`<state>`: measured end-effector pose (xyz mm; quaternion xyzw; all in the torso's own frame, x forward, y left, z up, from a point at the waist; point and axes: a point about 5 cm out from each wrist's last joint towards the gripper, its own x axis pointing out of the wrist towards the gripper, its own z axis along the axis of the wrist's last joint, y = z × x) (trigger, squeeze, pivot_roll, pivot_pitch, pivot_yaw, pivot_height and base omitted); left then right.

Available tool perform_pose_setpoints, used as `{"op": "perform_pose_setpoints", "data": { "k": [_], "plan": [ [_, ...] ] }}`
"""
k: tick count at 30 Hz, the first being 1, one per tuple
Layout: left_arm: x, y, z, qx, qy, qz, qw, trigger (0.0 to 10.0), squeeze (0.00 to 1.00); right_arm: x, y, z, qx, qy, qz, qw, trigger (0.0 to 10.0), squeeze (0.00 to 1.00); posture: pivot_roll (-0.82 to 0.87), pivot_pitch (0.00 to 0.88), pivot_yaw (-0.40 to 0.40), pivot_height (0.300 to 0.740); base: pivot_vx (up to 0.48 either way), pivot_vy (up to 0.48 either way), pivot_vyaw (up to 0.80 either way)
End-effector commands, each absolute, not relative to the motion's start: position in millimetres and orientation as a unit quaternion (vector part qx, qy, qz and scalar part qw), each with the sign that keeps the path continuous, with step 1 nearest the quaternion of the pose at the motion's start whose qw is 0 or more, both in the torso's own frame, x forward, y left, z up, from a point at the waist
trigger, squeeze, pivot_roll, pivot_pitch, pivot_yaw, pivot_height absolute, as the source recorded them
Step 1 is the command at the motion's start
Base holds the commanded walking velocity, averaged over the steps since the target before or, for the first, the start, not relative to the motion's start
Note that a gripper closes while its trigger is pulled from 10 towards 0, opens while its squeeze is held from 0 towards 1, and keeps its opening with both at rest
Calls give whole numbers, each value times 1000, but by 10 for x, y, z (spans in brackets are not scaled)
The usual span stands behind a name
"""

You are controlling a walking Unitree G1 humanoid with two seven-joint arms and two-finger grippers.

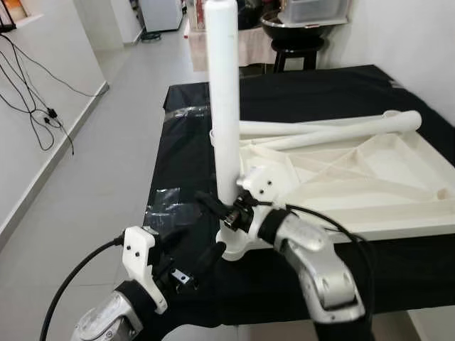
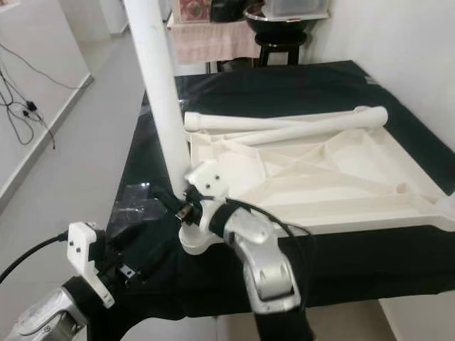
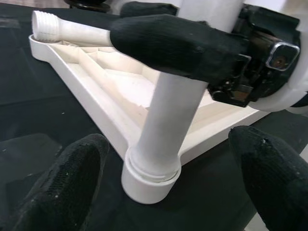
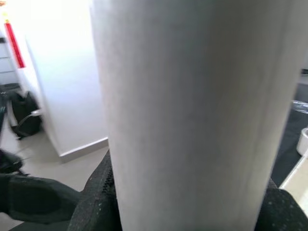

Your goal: Building children table

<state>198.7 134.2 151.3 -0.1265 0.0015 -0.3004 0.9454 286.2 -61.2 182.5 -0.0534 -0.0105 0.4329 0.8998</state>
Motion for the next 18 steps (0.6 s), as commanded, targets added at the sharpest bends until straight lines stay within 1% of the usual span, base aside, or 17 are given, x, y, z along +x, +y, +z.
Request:
{"op": "perform_pose_setpoints", "data": {
  "k": [1,2,4,5,7,9,10,11,12,13,14,15,17,18],
  "plan": [
    [1983,1354,1469,-121,16,-301,946,10000,0,2867,-623,1416,-43,94,428,898,0,0,-21,128,67,740,0,0,0],
    [1985,1359,1466,-117,15,-297,948,10000,0,2871,-591,1433,-39,92,425,900,10000,0,-7,121,66,740,0,0,0],
    [1987,1363,1465,-114,14,-294,949,10000,0,2877,-579,1446,-35,92,420,902,10000,0,-7,119,66,740,0,0,0],
    [1990,1362,1462,-112,14,-293,949,10000,0,2892,-548,1492,-16,83,445,891,10000,1000,-6,115,66,740,0,0,0],
    [1991,1360,1460,-112,15,-293,949,10000,0,2872,-504,1566,7,77,465,882,10000,1000,-6,115,66,740,0,0,0],
    [1993,1357,1457,-111,15,-294,949,10000,0,2838,-466,1668,36,54,505,861,10000,1000,-8,109,69,740,0,0,0],
    [1993,1357,1457,-111,15,-294,949,10000,0,2838,-466,1668,36,54,505,861,10000,1000,-8,109,69,740,0,0,0],
    [1995,1352,1452,-111,16,-295,949,10000,0,2846,-505,1755,39,20,553,832,10000,1000,-6,100,72,740,0,0,0],
    [1995,1352,1452,-111,16,-295,949,10000,0,2846,-505,1755,39,20,553,832,10000,1000,-6,100,72,740,0,0,0],
    [1997,1348,1448,-111,17,-296,949,10000,0,2850,-543,1817,37,-4,585,810,10000,1000,-6,100,72,740,0,0,0],
    [1997,1343,1445,-111,17,-297,948,10000,0,2915,-619,1860,15,-17,621,783,10000,667,-5,97,70,740,0,0,0],
    [1997,1336,1439,-112,17,-298,948,10000,0,3027,-695,1885,7,-16,640,769,10000,0,-6,90,69,740,0,0,0],
    [1996,1329,1433,-114,17,-298,948,10000,0,3148,-767,1904,5,-7,648,762,10000,0,-5,88,69,740,0,0,0],
    [1996,1329,1433,-114,17,-298,948,10000,0,3148,-767,1904,5,-7,648,762,10000,0,-5,88,69,740,0,0,0]
  ]
}}
